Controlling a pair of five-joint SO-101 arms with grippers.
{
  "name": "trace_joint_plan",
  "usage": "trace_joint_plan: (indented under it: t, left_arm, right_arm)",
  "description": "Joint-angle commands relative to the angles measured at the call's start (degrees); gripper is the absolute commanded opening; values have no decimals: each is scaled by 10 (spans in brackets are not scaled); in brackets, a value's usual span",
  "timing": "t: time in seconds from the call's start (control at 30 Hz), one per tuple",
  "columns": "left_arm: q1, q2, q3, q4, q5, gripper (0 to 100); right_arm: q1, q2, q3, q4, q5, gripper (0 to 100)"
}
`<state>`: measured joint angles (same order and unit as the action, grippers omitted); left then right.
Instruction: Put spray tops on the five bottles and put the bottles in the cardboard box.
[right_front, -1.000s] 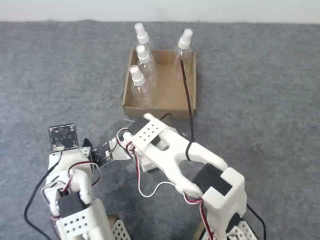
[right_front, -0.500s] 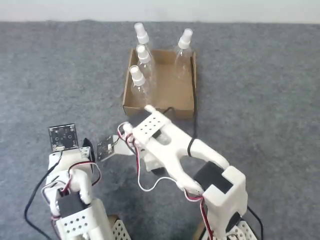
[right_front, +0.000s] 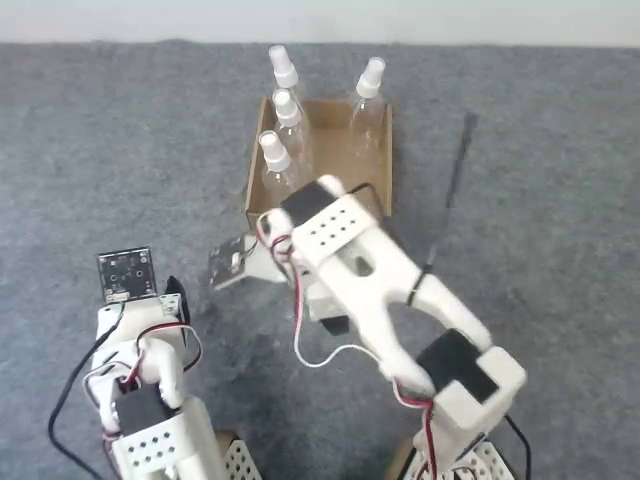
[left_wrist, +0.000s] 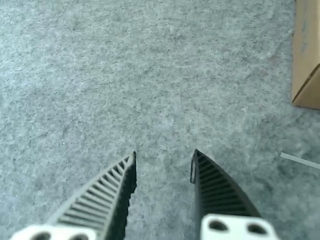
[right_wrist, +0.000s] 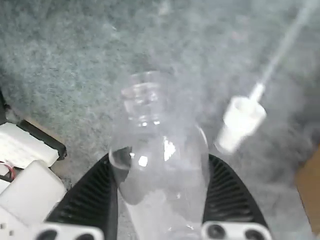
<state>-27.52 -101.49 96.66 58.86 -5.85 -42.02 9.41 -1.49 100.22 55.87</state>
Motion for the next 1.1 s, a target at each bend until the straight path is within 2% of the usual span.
trace_joint_plan:
  t: [0.0,0.17,0.47,0.7,0.9,1.07]
  left_arm:
    - [1,-5,-5,-19,0,170]
    - [1,-5,-5,-19,0,170]
    - [0,-5,-5,-19,0,170]
    - [1,-5,-5,-19,0,170]
    - [1,-5,-5,-19,0,170]
    - [1,-5,-5,-19,0,170]
  right_arm:
    - [35,-58,-33,22,-61,91]
    - [63,-60,-33,22,-165,91]
    - [106,-65,2,12,-259,91]
    - [120,-95,140,-82,-279,91]
    - [180,-153,229,-141,-280,91]
    - [221,-173,295,-230,-333,91]
